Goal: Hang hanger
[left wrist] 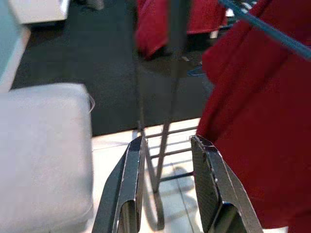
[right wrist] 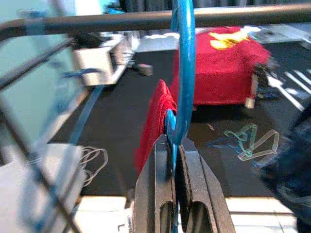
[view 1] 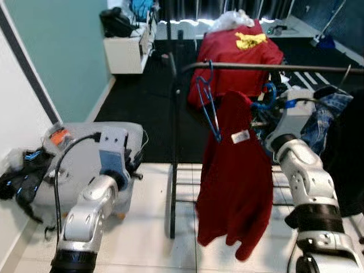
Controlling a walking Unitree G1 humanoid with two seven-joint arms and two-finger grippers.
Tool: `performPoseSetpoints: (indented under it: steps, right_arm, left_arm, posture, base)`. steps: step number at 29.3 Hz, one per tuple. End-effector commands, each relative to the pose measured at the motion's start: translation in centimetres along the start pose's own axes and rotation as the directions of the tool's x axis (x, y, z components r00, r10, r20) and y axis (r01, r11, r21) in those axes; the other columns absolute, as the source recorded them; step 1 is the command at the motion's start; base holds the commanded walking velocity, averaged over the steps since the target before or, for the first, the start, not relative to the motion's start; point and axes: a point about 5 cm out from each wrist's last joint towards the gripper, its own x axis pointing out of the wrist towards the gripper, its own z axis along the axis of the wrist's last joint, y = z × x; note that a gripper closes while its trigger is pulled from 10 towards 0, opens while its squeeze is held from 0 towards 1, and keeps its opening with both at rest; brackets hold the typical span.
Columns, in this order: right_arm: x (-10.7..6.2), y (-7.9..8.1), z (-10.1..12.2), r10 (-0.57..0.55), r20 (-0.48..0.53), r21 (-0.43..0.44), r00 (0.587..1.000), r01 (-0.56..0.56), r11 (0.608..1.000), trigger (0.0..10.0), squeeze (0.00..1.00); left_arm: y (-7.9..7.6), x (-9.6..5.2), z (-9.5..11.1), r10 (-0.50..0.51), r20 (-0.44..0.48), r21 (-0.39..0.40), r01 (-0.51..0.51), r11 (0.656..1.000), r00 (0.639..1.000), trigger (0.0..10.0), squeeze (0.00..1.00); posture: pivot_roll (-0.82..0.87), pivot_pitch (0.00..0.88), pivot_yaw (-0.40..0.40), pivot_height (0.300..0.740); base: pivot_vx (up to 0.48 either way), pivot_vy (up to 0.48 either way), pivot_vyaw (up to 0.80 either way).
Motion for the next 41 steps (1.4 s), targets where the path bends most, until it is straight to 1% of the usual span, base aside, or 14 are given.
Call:
performPoseSetpoints:
  steps: [1, 4, 9, 13, 14, 15, 16, 17, 19, 20, 24, 27, 36, 41]
  right_arm:
    - [0.1, -0.4, 1.1, -0.013, 0.033, 0.003, 0.999, 0.013, 1.0, 10.0, 0.0]
    - [0.0, -0.9, 1.4, -0.021, 0.034, -0.005, 0.999, 0.021, 1.0, 10.0, 0.0]
    - [0.1, -1.1, 1.7, -0.024, 0.037, -0.012, 0.999, 0.025, 1.0, 10.0, 0.0]
    - [0.3, -1.1, 1.9, 0.005, 0.024, -0.025, 1.0, -0.004, 1.0, 10.0, 0.0]
    - [0.5, -0.8, 1.9, 0.043, 0.01, -0.026, 0.999, -0.043, 0.999, 10.0, 0.0]
    - [0.7, -0.4, 2.1, 0.098, -0.001, -0.017, 0.995, -0.098, 0.995, 10.0, 0.0]
    - [0.7, -0.4, 2.1, 0.098, -0.001, -0.017, 0.995, -0.098, 0.995, 10.0, 0.0]
    - [0.8, 0.1, 2.3, 0.16, -0.008, -0.005, 0.987, -0.16, 0.987, 10.0, 0.0]
    - [0.8, 0.1, 2.3, 0.16, -0.008, -0.005, 0.987, -0.16, 0.987, 10.0, 0.0]
    - [0.9, 0.5, 2.5, 0.209, -0.007, 0.002, 0.978, -0.209, 0.978, 10.0, 0.0]
    - [0.9, 0.5, 2.5, 0.209, -0.007, 0.002, 0.978, -0.209, 0.978, 10.0, 0.0]
    - [1.8, 0.9, 3.3, 0.272, 0.013, 0.023, 0.962, -0.273, 0.962, 10.0, 0.0]
    - [3.5, 1.4, 4.3, 0.282, 0.049, 0.03, 0.958, -0.283, 0.959, 10.0, 0.0]
    - [3.9, 2.8, 4.4, 0.294, 0.073, 0.048, 0.953, -0.298, 0.953, 10.0, 0.0]
  left_arm:
    - [-0.1, 0.0, -0.1, -0.008, -0.01, -0.003, 0.008, 1.0, 1.0, 10.0, 0.26]
    - [-0.2, 0.0, -0.2, -0.014, -0.013, -0.001, 0.014, 1.0, 1.0, 10.0, 0.25]
    - [-0.2, 0.0, -0.3, -0.016, -0.016, -0.001, 0.016, 1.0, 1.0, 10.0, 0.25]
    - [-0.2, -0.1, -0.3, -0.011, -0.021, 0.0, 0.011, 1.0, 1.0, 10.0, 0.2]
    - [-0.1, -0.1, -0.3, 0.001, -0.019, 0.003, -0.001, 1.0, 1.0, 10.0, 0.02]
    - [0.1, -0.1, -0.3, 0.02, -0.016, 0.004, -0.02, 1.0, 1.0, 10.0, 0.0]
    - [0.1, -0.1, -0.3, 0.02, -0.016, 0.004, -0.02, 1.0, 1.0, 10.0, 0.0]
    - [0.5, -0.2, -0.2, 0.049, -0.004, 0.004, -0.049, 0.999, 0.999, 10.0, 0.0]
    - [0.5, -0.2, -0.2, 0.049, -0.004, 0.004, -0.049, 0.999, 0.999, 10.0, 0.0]
    - [0.8, -0.2, 0.0, 0.071, 0.006, 0.003, -0.071, 0.998, 0.997, 10.0, 0.0]
    - [0.8, -0.2, 0.0, 0.071, 0.006, 0.003, -0.071, 0.998, 0.997, 10.0, 0.0]
    - [1.4, -0.3, 0.4, 0.099, 0.023, 0.019, -0.099, 0.995, 0.995, 10.0, 0.0]
    - [1.9, -0.7, 0.7, 0.118, 0.031, 0.067, -0.12, 0.991, 0.993, 10.0, 0.0]
    - [2.3, -1.3, 0.6, 0.135, 0.026, 0.05, -0.136, 0.989, 0.991, 10.0, 0.0]
  posture:
    - [-0.03, 0.025, 0.02, 0.74]
    - [-0.04, 0.027, 0.021, 0.74]
    - [-0.04, 0.031, 0.021, 0.74]
    - [-0.04, 0.033, 0.022, 0.74]
    - [-0.04, 0.034, 0.022, 0.74]
    - [-0.04, 0.035, 0.021, 0.74]
    - [-0.04, 0.035, 0.021, 0.74]
    - [-0.03, 0.037, 0.02, 0.74]
    - [-0.03, 0.037, 0.02, 0.74]
    - [-0.03, 0.037, 0.02, 0.74]
    - [-0.03, 0.037, 0.02, 0.74]
    - [-0.02, 0.054, 0.024, 0.74]
    - [-0.01, 0.098, 0.028, 0.74]
    - [0.01, 0.116, 0.022, 0.74]
  base:
    - [0.337, 0.0, -0.8]
    - [0.334, 0.0, -0.8]
    - [0.326, 0.0, 0.0]
    - [0.285, 0.0, 0.0]
    - [0.0, 0.0, 0.0]
    - [0.0, 0.0, 0.0]
    - [0.0, 0.0, 0.0]
    - [0.0, 0.0, 0.0]
    - [0.0, 0.0, 0.0]
    - [0.0, 0.0, 0.0]
    - [0.0, 0.0, 0.0]
    - [0.0, 0.0, 0.0]
    - [0.0, 0.0, 0.0]
    - [0.0, 0.0, 0.0]
